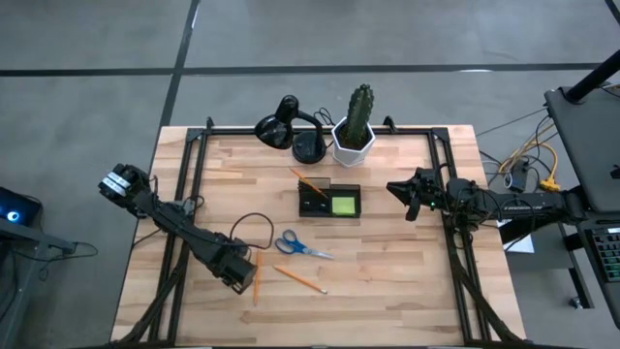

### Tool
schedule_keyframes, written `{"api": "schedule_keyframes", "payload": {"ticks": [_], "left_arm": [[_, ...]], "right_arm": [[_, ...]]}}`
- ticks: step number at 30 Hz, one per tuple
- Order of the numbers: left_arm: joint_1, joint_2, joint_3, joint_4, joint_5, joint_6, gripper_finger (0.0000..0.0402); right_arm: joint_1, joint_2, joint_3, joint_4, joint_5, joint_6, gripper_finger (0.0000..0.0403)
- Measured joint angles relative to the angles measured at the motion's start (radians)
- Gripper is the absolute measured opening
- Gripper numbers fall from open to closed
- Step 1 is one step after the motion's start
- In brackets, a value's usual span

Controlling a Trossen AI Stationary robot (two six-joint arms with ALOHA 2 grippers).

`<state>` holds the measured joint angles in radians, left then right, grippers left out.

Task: Pick and place office supplies into organizer
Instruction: Put the clip into the mesh desk organizer

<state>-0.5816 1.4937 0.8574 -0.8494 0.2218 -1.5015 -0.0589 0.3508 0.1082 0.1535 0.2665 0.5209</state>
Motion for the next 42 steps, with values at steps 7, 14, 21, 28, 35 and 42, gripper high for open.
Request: {"api": "schedule_keyframes", "payload": {"ticks": [7, 14, 21, 28, 35, 42], "left_arm": [[0.0, 0.0, 0.0, 0.002, 0.0, 0.046, 0.0009], [0.001, 0.0, 0.0, 0.003, 0.005, 0.076, 0.0002], [0.002, -0.001, 0.005, 0.003, 0.006, 0.105, 0.0001], [0.028, -0.022, 0.028, 0.004, 0.008, 0.181, 0.0001], [0.072, -0.058, 0.031, 0.005, -0.004, 0.226, 0.0], [0.122, -0.1, 0.031, 0.021, -0.036, 0.297, 0.0]], "right_arm": [[0.0, 0.0, 0.0, 0.0, 0.0, 0.0, 0.0043], [0.0, 0.0, 0.0, 0.0, 0.0, 0.0, 0.0043], [0.0, 0.0, 0.0, 0.0, 0.0, 0.0, 0.0043], [0.0, 0.0, 0.0, 0.0, 0.0, 0.0, 0.0043], [0.0, 0.0, 0.0, 0.0, 0.0, 0.0, 0.0043], [0.0, 0.0, 0.0, 0.0, 0.0, 0.004, 0.0043]]}}
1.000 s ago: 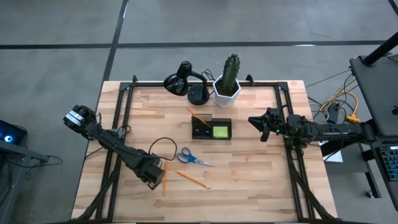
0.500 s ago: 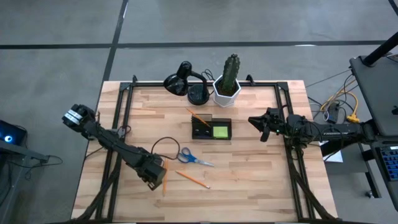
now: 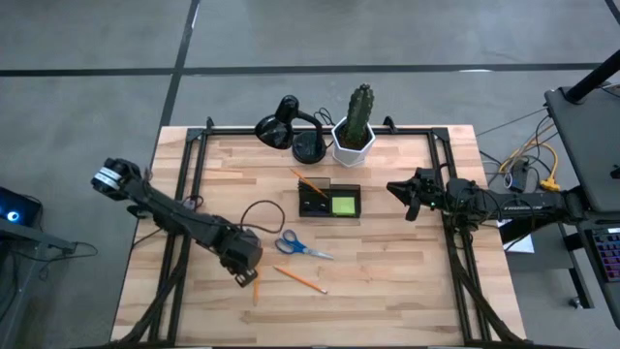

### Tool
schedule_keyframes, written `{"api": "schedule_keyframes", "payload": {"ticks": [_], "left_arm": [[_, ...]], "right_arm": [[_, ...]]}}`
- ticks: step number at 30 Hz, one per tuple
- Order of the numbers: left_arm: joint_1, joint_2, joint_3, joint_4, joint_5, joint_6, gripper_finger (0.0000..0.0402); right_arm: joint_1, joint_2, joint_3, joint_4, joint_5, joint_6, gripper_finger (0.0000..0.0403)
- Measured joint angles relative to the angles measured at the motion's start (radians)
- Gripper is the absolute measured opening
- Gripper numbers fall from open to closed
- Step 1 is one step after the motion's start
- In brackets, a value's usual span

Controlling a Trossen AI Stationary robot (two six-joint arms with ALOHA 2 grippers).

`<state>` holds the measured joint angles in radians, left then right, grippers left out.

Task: Pick and place office supplies into organizer
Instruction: Put the clip into the mesh desk organizer

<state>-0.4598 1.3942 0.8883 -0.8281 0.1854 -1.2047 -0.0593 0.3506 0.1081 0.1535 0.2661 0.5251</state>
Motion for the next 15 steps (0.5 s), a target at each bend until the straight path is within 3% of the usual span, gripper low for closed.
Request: {"api": "schedule_keyframes", "payload": {"ticks": [15], "left_arm": [[0.226, -0.01, 0.077, 0.097, -0.071, 0.353, 0.0]], "right_arm": [[0.0, 0.0, 0.0, 0.0, 0.0, 0.0, 0.0043]]}}
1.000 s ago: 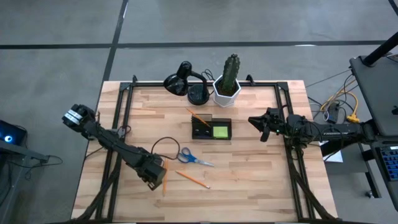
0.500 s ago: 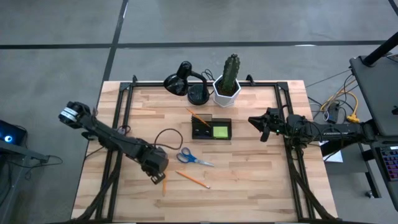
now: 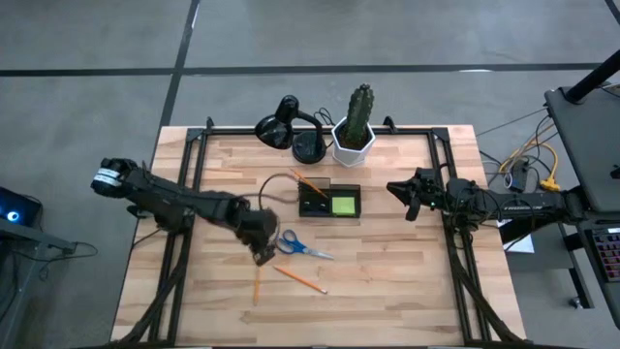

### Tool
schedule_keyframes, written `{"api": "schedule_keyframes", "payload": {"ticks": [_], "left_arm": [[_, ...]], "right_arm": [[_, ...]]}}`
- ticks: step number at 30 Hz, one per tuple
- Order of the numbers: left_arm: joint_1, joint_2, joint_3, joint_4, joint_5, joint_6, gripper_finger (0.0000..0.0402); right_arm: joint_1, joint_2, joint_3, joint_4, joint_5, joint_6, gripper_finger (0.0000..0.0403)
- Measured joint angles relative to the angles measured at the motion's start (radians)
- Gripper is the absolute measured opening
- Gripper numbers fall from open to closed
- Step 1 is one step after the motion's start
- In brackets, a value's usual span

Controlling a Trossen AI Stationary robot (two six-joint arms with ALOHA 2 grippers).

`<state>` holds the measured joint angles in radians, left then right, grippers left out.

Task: Pick and place office supplies into organizer
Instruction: Put the clip into the mesh desk organizer

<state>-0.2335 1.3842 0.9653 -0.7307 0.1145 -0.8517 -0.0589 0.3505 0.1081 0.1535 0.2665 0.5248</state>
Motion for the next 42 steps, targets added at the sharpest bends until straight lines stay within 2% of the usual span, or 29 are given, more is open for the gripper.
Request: {"api": "schedule_keyframes", "payload": {"ticks": [8, 17, 22, 30, 42], "left_arm": [[0.183, 0.0, 0.024, 0.244, -0.015, 0.204, 0.0], [0.312, 0.01, 0.026, 0.426, -0.048, 0.309, 0.0], [0.327, 0.048, 0.067, 0.442, -0.073, 0.379, 0.0], [0.339, 0.189, 0.185, 0.391, -0.073, 0.475, 0.0], [0.35, 0.302, 0.208, 0.33, -0.078, 0.606, 0.0]], "right_arm": [[0.0, 0.0, 0.0, 0.0, 0.0, 0.0, 0.0043], [0.0, 0.0, 0.0, 0.0, 0.0, 0.0, 0.0043], [0.0, 0.0, 0.0, -0.004, 0.006, 0.0, 0.0043], [0.0, 0.0, 0.0, -0.022, 0.027, 0.01, 0.0043], [0.0, 0.0, 0.0, -0.024, 0.027, 0.026, 0.0043]]}}
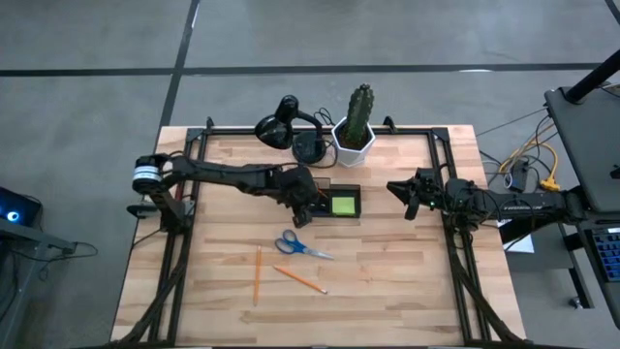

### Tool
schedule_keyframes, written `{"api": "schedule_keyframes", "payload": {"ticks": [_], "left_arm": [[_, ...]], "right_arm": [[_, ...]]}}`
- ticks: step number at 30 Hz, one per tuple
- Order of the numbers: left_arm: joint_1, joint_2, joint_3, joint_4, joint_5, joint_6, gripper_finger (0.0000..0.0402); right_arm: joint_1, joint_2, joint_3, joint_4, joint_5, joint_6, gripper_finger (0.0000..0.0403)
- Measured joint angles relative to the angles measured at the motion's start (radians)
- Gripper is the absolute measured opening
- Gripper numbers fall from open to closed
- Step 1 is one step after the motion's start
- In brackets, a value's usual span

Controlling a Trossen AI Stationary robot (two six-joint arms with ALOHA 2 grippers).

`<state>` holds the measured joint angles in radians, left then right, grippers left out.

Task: Pick and place office supplies into organizer
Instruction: Put the clip into the mesh desk organizer

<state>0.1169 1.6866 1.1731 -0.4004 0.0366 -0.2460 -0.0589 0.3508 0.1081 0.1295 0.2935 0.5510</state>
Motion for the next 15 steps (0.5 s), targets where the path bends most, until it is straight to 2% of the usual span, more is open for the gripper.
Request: {"api": "schedule_keyframes", "payload": {"ticks": [10, 15], "left_arm": [[0.0, 0.043, 0.001, -0.022, -0.015, 0.034, 0.0], [0.0, 0.041, 0.011, -0.126, -0.05, 0.085, 0.0]], "right_arm": [[0.0, 0.002, 0.0, 0.0, -0.001, 0.0, 0.0043], [0.0, 0.007, 0.0, -0.007, -0.002, 0.0, 0.0043]]}}
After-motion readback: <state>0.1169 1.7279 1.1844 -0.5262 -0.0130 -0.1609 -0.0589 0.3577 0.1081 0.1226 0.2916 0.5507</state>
